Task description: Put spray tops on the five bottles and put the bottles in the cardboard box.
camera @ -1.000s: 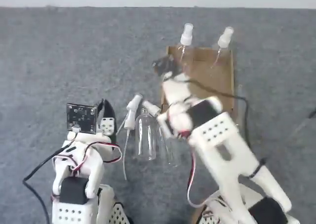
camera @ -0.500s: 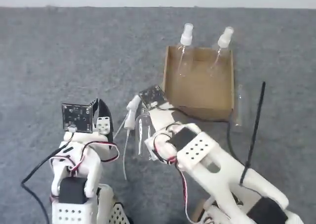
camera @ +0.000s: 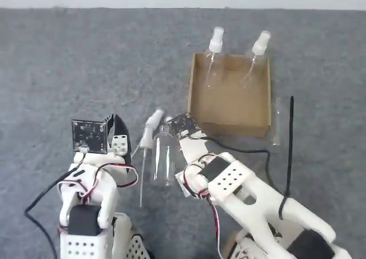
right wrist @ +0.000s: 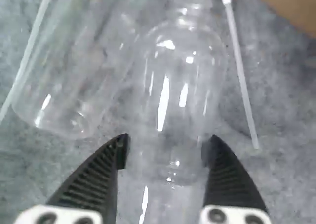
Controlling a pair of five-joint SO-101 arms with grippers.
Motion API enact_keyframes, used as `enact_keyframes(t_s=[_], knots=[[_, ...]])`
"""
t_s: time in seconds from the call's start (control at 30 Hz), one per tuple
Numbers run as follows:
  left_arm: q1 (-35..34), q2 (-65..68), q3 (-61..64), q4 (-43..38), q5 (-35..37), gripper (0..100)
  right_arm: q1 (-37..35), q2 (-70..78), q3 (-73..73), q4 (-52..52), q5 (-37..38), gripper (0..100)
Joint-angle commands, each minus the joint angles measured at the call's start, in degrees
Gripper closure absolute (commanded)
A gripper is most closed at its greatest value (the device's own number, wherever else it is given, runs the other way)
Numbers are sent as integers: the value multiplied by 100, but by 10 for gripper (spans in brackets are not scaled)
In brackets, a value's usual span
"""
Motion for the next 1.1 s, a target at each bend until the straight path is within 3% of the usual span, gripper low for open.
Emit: enact_keyframes(t_s=[0.0,0.13,0.33,0.67,0.87,1.07], knots=[[-26,-114,-136,-193,-26,989,-40,-286,-88,-48,-26,890],[-26,-114,-136,-193,-26,989,-4,-286,-457,479,88,894],[-26,-114,-136,-193,-26,989,-4,-286,-1802,2176,923,894],[-26,-114,-136,-193,-26,989,189,-453,-3402,3538,2163,894],[-18,-70,-154,-202,-35,989,1560,-1279,-4035,4295,2998,894],[9,220,-514,-44,-378,989,3820,-1719,-4088,4690,4193,895]])
